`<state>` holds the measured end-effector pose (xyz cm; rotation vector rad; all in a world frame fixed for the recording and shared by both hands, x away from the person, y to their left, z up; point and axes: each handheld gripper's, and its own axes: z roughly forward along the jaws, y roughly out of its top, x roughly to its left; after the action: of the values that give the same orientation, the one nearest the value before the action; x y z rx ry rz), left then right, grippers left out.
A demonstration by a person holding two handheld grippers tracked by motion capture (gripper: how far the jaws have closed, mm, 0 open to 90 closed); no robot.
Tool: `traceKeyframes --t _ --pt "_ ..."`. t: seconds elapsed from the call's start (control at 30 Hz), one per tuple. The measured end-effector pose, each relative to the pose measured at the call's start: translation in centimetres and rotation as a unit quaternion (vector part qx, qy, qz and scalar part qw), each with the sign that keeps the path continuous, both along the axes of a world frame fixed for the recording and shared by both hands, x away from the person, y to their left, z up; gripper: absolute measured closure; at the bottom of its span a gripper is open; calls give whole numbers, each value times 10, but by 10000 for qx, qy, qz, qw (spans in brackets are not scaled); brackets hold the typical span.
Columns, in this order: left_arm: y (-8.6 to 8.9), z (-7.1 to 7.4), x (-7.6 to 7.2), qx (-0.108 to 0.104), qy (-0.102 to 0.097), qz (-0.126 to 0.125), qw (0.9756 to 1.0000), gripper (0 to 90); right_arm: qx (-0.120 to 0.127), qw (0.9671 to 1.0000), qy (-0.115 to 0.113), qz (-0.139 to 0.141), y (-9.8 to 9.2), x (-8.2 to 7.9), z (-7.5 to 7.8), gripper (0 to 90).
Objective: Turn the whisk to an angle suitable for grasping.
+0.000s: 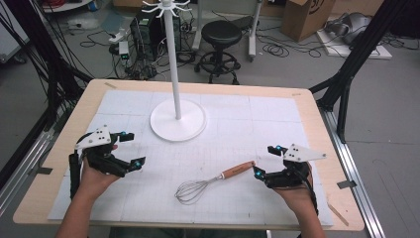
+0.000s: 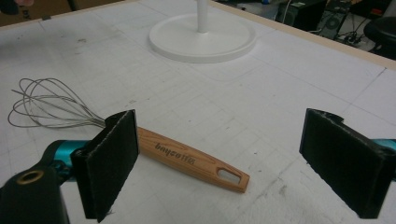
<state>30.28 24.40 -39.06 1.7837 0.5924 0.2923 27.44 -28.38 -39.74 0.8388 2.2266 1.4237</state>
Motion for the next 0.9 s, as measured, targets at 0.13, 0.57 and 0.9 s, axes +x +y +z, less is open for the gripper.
traceKeyframes --t 0.13,0.57,0.9 --pt "0 1 3 -21 -11 21 10000 17 10 10000 3 12 0 0 0 109" --pt "-3 -2 5 66 8 -8 10000 17 -154 9998 -63 82 7 -2 7 109" --pt "-7 -3 4 167 27 -48 9998 17 -711 9950 210 670 47 21 12 110"
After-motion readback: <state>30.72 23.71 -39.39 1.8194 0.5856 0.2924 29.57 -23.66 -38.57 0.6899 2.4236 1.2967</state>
